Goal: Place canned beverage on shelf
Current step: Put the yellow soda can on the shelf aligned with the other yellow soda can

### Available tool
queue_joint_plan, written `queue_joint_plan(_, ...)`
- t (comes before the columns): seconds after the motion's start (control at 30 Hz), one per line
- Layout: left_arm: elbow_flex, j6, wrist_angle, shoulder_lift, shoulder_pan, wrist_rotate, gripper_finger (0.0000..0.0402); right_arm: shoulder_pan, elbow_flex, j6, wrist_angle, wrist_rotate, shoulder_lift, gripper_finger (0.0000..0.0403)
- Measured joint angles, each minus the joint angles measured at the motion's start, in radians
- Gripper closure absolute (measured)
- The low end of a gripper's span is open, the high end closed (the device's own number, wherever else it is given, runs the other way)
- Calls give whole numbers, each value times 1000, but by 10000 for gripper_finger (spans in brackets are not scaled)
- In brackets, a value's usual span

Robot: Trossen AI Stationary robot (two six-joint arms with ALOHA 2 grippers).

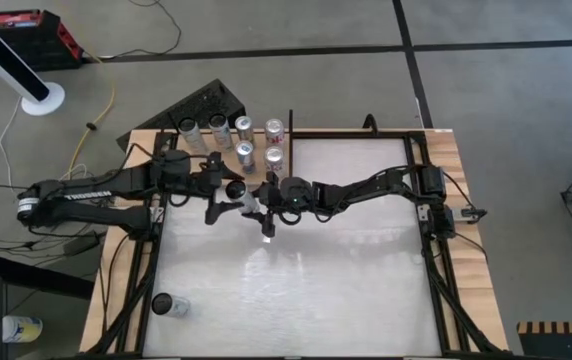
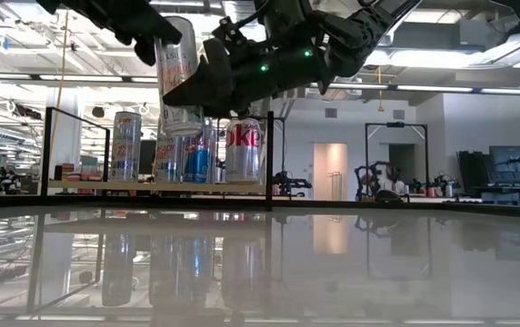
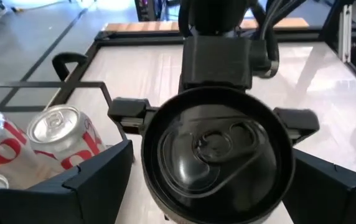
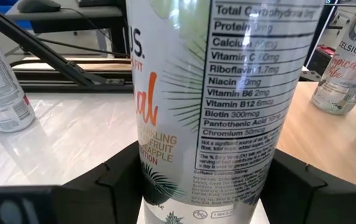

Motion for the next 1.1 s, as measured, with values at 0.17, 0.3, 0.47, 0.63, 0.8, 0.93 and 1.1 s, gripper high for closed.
queue_joint_plan(0.17, 21, 5, -17, -6, 0, -28, 86, -5, 1, 0, -11, 2, -2, 131)
queue_joint_plan(0.3, 65, 3, -60, -13, 0, -34, 124, -14, 2, -4, -12, 2, -2, 131)
queue_joint_plan(0.47, 76, 0, -95, 2, 0, -35, 159, -20, 0, -9, -23, 1, -2, 131)
queue_joint_plan(0.63, 76, 1, -99, 14, 0, -35, 159, -20, 0, -9, -31, 1, -2, 131)
queue_joint_plan(0.8, 76, 10, -100, 14, 0, -44, 157, -19, 0, -11, -31, 2, -2, 131)
queue_joint_plan(0.93, 76, 8, -101, 14, 0, -42, 156, -19, 0, -10, -30, 1, -2, 131)
queue_joint_plan(1.1, 75, 7, -103, 16, 0, -40, 126, -19, 0, -3, -29, 2, -1, 131)
